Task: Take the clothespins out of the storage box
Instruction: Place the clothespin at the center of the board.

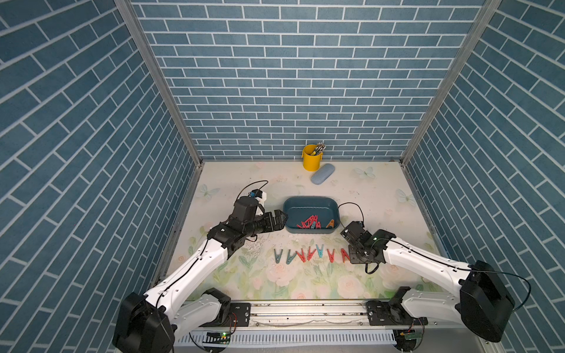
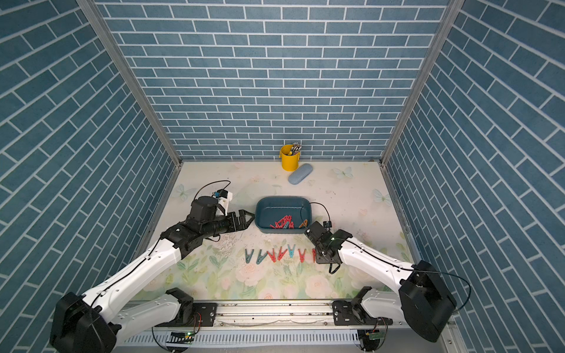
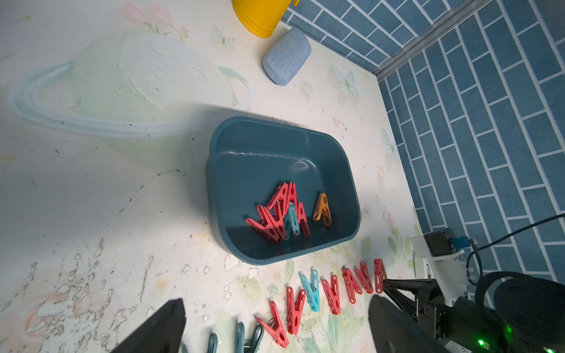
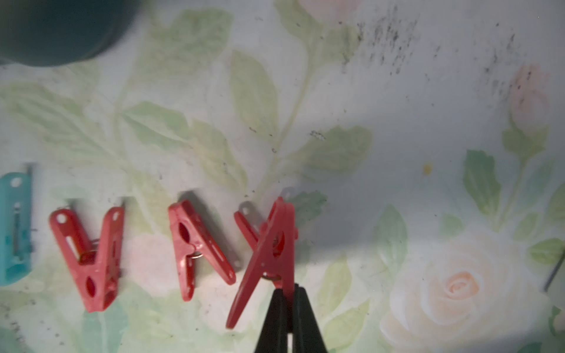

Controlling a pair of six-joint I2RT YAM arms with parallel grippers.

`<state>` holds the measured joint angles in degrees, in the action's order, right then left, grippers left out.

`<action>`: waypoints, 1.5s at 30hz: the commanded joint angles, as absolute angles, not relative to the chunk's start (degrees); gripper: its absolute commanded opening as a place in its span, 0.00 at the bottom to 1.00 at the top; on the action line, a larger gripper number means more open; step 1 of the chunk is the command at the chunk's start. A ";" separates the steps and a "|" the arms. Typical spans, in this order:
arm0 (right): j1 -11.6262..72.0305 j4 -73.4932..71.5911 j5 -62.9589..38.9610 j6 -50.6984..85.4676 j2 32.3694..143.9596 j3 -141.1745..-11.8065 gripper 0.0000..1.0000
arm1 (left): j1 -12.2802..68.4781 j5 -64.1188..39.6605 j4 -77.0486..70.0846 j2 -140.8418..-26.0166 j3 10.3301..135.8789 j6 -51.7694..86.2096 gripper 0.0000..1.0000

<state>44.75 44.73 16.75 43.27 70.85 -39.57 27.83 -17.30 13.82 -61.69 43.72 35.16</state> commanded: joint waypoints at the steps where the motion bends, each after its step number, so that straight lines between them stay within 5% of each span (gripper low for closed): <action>1: 43.76 50.37 20.75 47.42 71.72 -39.81 0.00 | 28.19 -18.11 12.69 -61.44 43.11 35.07 0.99; 22: 39.87 49.92 20.35 46.14 80.86 -40.10 0.00 | 28.26 -18.78 10.75 -61.44 41.59 35.15 0.99; 26: 39.64 49.68 20.50 46.07 81.04 -40.25 0.14 | 28.26 -18.86 10.66 -61.61 41.51 35.05 1.00; 40: 39.64 46.43 18.24 43.16 75.06 -45.97 0.35 | 29.59 -14.37 11.25 -66.31 44.56 34.88 0.99; 45: 39.64 37.71 14.77 38.25 70.27 -47.67 0.57 | 32.81 -10.90 11.84 -71.21 48.56 36.07 1.00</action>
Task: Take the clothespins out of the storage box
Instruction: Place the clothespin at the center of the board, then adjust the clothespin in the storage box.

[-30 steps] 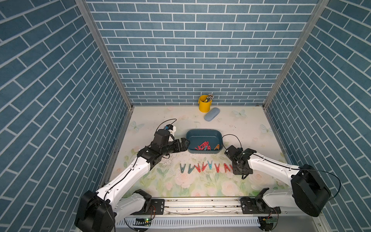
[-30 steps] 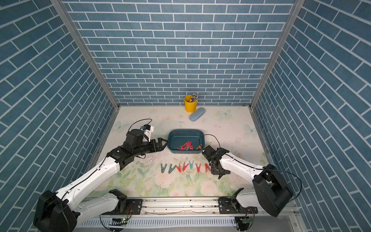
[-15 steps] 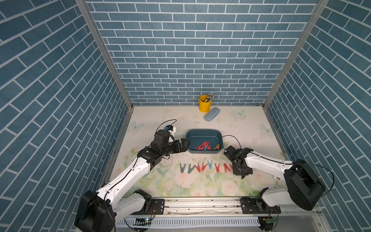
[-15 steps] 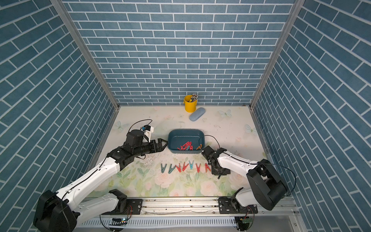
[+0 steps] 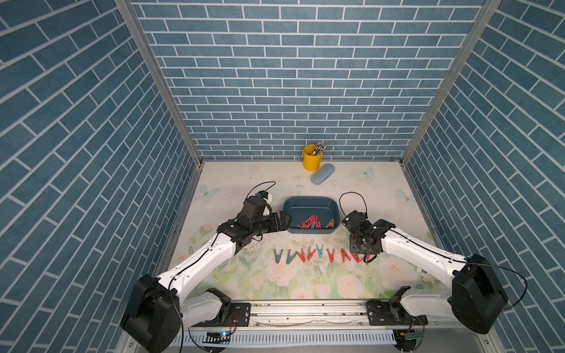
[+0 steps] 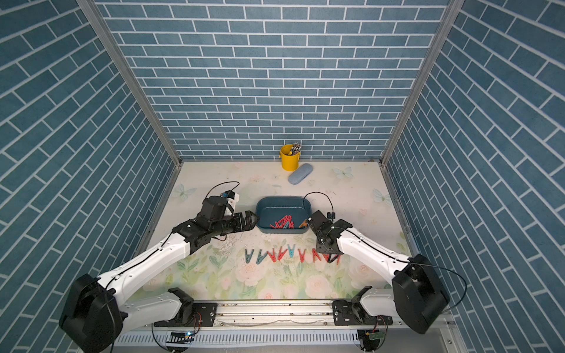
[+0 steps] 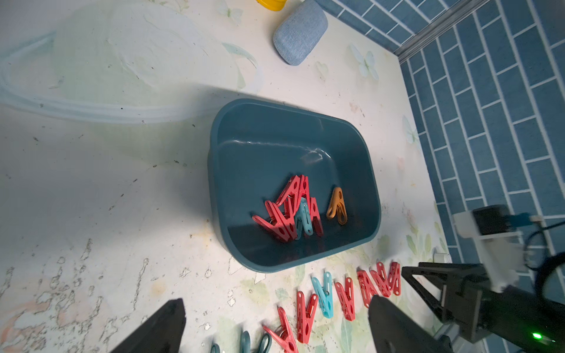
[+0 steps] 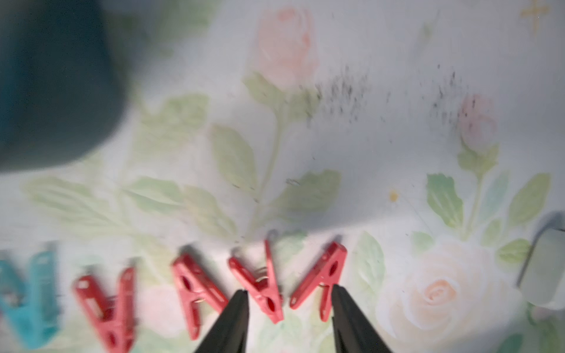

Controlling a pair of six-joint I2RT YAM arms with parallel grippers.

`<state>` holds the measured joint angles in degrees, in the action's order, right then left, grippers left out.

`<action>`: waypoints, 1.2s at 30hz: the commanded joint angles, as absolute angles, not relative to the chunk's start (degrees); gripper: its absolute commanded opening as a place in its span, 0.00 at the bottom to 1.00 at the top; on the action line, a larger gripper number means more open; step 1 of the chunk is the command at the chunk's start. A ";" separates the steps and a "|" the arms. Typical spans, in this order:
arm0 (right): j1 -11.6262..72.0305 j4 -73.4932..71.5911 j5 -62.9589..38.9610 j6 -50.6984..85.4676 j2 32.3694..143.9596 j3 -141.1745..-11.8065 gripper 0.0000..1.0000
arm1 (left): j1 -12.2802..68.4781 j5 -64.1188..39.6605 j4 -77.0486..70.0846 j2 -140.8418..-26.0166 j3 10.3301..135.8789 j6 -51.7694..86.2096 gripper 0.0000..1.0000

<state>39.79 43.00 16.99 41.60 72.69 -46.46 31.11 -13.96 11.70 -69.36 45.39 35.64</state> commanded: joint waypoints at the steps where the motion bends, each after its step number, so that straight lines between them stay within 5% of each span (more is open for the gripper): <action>1: 39.64 35.86 14.02 37.36 69.59 -47.76 0.60 | 33.50 -10.22 12.13 -72.35 49.49 36.16 0.99; 12: 38.23 20.71 8.41 32.99 67.38 -47.86 0.99 | 41.97 -0.21 18.88 -88.71 64.08 36.32 0.90; 26: 30.88 16.57 3.65 30.86 67.85 -48.01 0.99 | 46.77 10.23 28.89 -113.60 82.60 29.45 0.87; 36: 29.71 16.43 2.46 30.50 67.41 -47.69 0.99 | 46.30 15.65 31.90 -121.12 86.85 29.22 0.80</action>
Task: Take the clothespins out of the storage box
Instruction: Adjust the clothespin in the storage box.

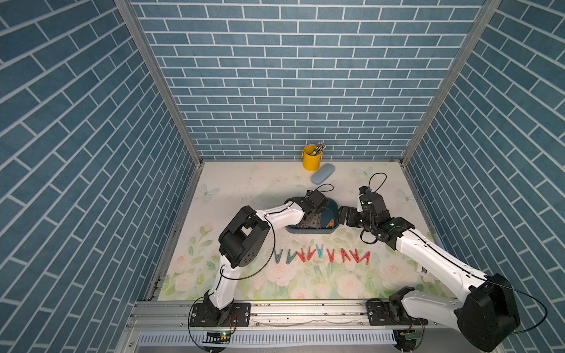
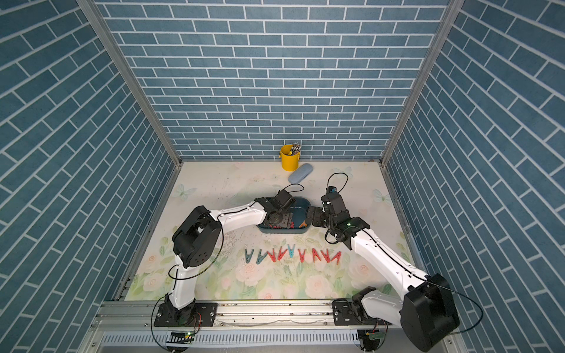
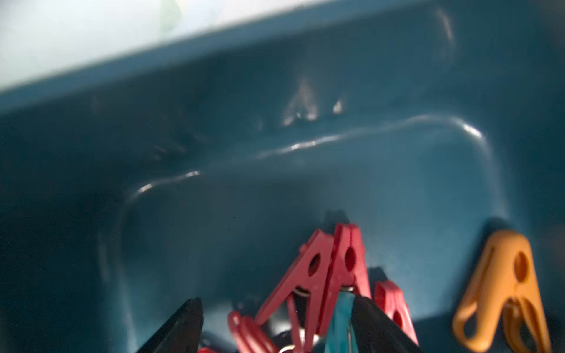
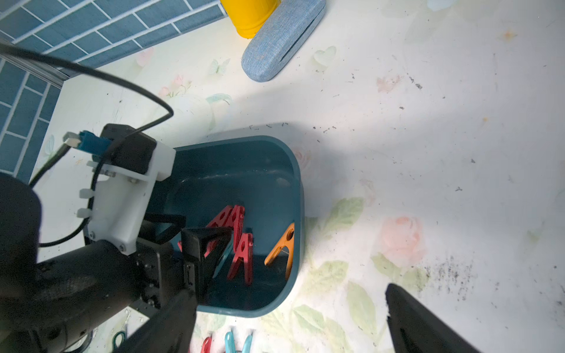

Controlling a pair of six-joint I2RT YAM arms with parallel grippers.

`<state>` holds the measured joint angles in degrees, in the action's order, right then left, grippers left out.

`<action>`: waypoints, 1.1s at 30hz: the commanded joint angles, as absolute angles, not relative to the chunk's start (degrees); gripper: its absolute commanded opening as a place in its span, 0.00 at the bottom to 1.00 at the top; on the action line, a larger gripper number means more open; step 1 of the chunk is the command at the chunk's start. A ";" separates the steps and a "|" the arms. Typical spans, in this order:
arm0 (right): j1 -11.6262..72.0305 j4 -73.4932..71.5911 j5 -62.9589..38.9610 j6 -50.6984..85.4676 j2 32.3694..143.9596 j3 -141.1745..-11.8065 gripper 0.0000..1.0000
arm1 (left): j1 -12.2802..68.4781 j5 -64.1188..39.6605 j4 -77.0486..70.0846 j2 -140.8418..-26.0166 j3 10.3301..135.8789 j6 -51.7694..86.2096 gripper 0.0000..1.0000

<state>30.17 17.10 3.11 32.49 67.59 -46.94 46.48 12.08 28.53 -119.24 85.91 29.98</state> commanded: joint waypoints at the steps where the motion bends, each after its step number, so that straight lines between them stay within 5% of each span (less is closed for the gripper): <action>1: 29.61 16.50 2.46 30.42 67.41 -47.64 0.99 | 45.94 16.12 32.14 -121.48 87.13 29.39 0.79; 18: 28.93 14.51 -0.77 29.62 70.12 -48.19 0.99 | 43.42 9.55 27.99 -114.62 85.97 32.94 0.77; 26: 28.91 13.97 -1.80 29.62 70.75 -48.34 0.99 | 43.56 10.58 28.30 -114.94 84.10 31.41 0.48; 33: 28.90 14.23 -2.05 29.71 69.88 -47.90 0.99 | 42.76 12.37 28.04 -116.73 83.49 29.10 0.37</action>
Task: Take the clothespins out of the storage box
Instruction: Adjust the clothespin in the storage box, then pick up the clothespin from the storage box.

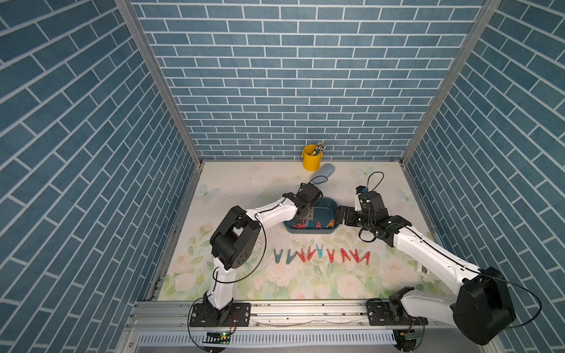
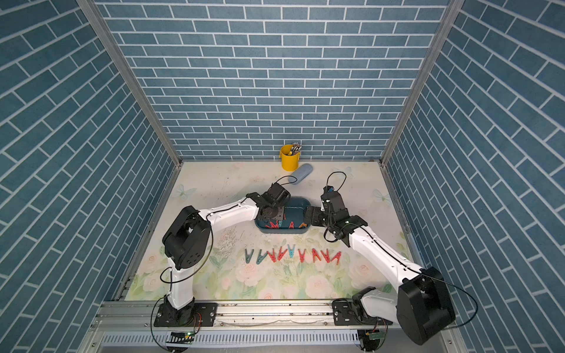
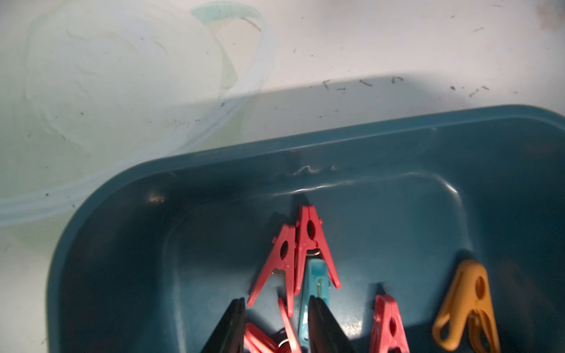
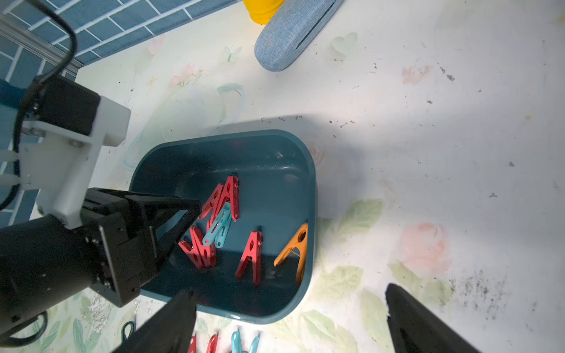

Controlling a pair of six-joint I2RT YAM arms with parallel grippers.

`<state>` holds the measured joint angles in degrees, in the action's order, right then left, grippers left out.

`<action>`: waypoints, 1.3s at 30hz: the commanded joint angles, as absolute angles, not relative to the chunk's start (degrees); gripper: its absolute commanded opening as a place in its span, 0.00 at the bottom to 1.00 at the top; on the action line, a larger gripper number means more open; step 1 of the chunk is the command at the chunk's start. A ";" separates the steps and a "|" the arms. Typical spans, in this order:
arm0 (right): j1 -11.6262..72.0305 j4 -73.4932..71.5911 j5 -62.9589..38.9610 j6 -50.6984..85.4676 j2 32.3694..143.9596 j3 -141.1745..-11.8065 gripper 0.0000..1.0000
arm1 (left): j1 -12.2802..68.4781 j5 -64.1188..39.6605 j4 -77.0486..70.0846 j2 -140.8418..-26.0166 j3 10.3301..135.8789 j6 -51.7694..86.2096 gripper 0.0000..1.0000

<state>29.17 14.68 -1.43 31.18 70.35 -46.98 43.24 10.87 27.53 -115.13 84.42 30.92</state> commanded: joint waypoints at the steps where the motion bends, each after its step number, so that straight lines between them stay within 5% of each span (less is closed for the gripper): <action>1: 28.91 14.24 -2.16 29.71 69.81 -47.86 1.00 | 42.76 12.32 27.95 -116.98 83.57 28.54 0.36; 24: 28.91 13.99 -2.99 30.19 71.18 -48.71 0.99 | 41.04 9.13 26.19 -121.80 82.70 23.92 0.26; 29: 28.90 13.38 -3.42 30.26 71.97 -48.95 0.99 | 41.04 9.27 26.66 -121.25 83.16 23.75 0.10; 39: 28.90 8.24 -7.42 29.89 72.79 -49.90 0.99 | 41.13 10.61 29.33 -114.76 83.29 26.29 0.01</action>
